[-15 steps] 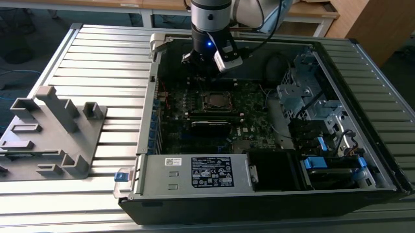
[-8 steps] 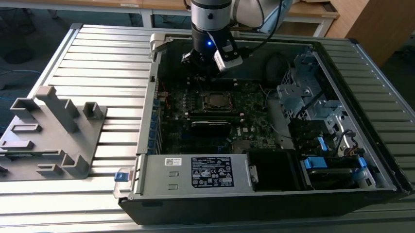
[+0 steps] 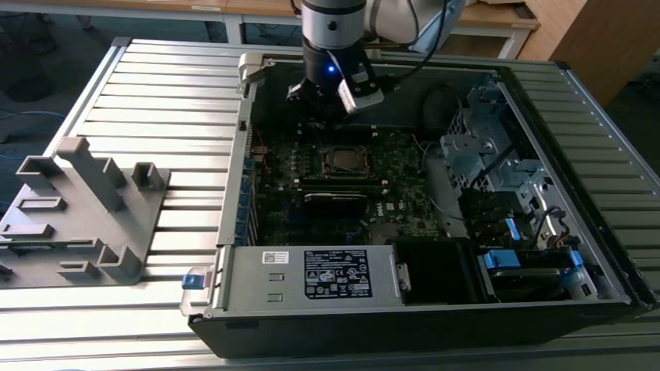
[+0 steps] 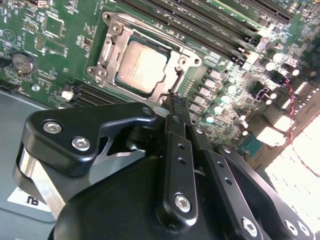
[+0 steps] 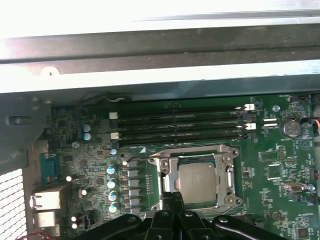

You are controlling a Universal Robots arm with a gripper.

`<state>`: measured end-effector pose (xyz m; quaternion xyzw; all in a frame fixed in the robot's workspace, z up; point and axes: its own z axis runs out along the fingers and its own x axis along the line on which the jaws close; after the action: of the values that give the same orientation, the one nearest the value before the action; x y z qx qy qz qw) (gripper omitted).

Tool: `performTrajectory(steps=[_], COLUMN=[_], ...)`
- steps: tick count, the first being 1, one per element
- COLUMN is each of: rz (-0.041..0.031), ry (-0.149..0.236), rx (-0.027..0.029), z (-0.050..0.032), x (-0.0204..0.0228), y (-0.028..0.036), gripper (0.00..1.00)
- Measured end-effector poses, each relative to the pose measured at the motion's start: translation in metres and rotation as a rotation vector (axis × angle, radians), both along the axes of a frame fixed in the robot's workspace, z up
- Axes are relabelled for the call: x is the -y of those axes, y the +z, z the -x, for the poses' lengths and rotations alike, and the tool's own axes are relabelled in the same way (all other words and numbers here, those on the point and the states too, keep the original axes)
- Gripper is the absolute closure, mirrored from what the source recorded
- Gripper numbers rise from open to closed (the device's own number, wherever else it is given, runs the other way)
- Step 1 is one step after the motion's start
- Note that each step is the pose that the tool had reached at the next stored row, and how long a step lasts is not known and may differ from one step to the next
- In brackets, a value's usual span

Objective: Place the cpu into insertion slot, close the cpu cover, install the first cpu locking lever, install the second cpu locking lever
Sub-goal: 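Install the first cpu locking lever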

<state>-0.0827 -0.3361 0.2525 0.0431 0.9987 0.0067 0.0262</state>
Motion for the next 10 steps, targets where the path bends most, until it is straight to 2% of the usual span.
performTrajectory(steps=[6,10], rz=[-0.0002,-0.0012], ry=[0.0,0.0], rx=[0.0012,0.0022], z=[0.0159,0.0224], x=[0.0,0.0], y=[-0.0004,-0.0004], gripper=[0.9,0.9])
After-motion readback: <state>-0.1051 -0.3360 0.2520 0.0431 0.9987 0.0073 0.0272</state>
